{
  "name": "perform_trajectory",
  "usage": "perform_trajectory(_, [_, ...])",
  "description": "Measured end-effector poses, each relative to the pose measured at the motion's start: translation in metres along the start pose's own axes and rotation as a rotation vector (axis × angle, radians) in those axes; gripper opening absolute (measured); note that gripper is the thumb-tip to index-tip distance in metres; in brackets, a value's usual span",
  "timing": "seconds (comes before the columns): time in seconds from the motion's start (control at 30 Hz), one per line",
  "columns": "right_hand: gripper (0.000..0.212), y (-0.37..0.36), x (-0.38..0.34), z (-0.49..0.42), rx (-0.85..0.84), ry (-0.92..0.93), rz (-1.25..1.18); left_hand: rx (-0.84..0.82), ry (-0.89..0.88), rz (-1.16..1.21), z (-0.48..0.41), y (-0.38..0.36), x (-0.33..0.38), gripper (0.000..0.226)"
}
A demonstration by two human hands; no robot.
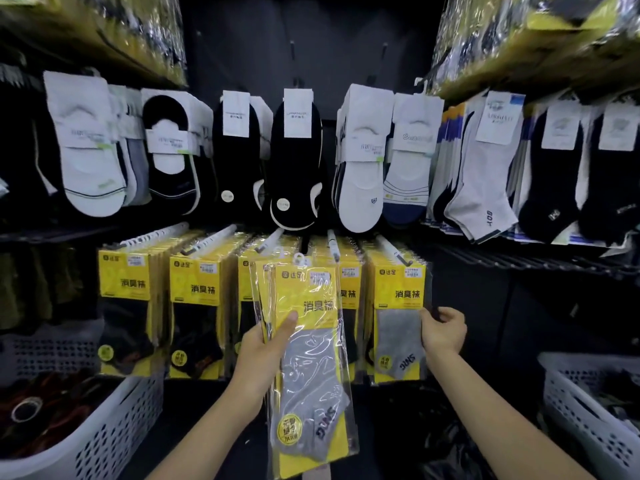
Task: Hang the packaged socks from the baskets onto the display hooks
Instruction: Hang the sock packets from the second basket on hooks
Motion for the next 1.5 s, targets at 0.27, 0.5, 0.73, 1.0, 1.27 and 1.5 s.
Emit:
perform_trajectory(0.27, [0.018, -0.019, -0.024, 0.129, -0.688, 0.112, -0.108, -0.11, 0.019, 0.111, 0.015, -0.023, -0.007, 0.021])
perform_trajectory(0.5, [0.025, -0.004, -0.032, 0.152, -0.717, 0.091, -0.223, -0.109, -0.027, 0.105, 0.024, -0.032, -0.003, 0.046])
perform_trajectory(0.73, [0.031, 0.011, -0.011, 0.122, -0.674, -0.05, -0.234, -0.109, -0.063, 0.034, 0.022, -0.028, 0.0, 0.037])
perform_trajectory(1.0, [0.017, 0.042, -0.01, 0.039, -0.389, -0.024, -0.276, -0.012, -0.064, 0.075, 0.002, 0.001, -0.006, 0.047])
perform_trajectory(1.27, [0.012, 0.007, -0.03, 0.005, -0.474, 0.127, -0.176, 0.074, -0.021, 0.114, -0.007, 0.009, -0.011, 0.027])
perform_trajectory(1.5, [0.023, -0.011, -0.009, -0.014, -0.253, 0.0, -0.108, 0.056, -0.037, 0.136, -0.006, 0.013, -0.012, 0.017])
Point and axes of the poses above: each hand's wrist, its own z-axis away from the middle knuckle, its own y-axis out of the back of the hand, x = y × z, the point moved 6 cm from there along -z, towards the middle knuckle, and after that the axes turned 1 degree about -z, right-handed, at the moved point
